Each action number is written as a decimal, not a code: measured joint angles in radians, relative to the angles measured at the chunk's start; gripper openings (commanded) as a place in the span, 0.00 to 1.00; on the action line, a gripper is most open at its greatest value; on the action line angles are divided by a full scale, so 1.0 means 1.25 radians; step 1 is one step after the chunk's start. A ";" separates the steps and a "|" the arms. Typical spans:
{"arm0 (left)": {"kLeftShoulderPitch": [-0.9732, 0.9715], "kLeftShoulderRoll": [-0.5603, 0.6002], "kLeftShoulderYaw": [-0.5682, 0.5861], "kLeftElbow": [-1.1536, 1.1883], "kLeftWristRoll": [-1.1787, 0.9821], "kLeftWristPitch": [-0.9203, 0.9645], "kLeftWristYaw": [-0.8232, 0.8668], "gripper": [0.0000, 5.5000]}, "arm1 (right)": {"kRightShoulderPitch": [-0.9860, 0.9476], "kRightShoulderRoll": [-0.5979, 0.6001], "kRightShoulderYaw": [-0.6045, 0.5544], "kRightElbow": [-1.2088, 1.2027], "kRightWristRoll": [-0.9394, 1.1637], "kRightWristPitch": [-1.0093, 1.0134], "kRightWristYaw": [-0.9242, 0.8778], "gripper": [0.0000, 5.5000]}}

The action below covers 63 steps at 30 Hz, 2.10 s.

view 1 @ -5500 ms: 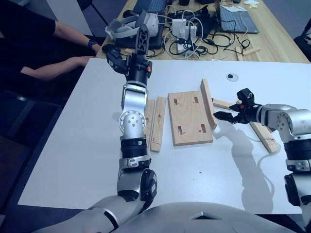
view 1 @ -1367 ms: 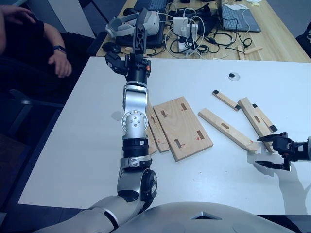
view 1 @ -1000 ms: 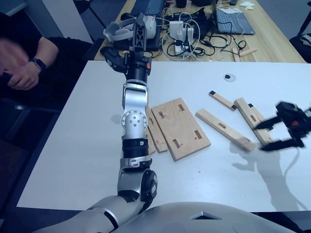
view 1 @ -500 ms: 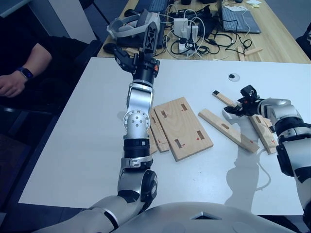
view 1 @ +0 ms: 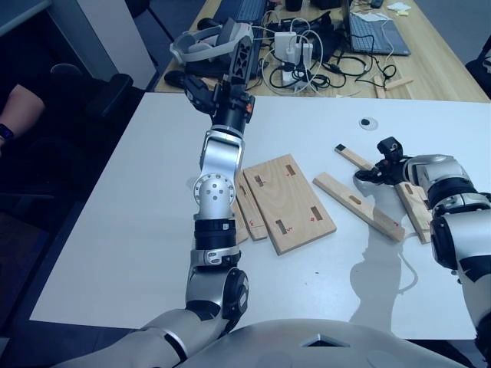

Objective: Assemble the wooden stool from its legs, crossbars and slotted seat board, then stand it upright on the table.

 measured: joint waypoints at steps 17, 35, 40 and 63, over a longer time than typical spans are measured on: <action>0.000 0.000 0.012 0.000 0.000 -0.002 0.004 0.81 | 0.031 0.012 -0.009 -0.021 -0.029 -0.031 -0.006 0.24; 0.000 0.001 0.018 0.005 0.030 -0.003 0.007 0.81 | 0.079 -0.027 -0.069 -0.153 -0.022 -0.189 -0.061 0.24; -0.036 0.018 0.025 0.026 0.066 0.008 0.023 0.81 | 0.075 -0.028 -0.100 -0.343 -0.001 -0.235 -0.071 0.24; -0.056 0.025 -0.116 -0.090 0.190 0.108 -0.116 0.81 | 0.186 0.093 -0.115 -0.998 0.238 -0.116 -0.050 0.23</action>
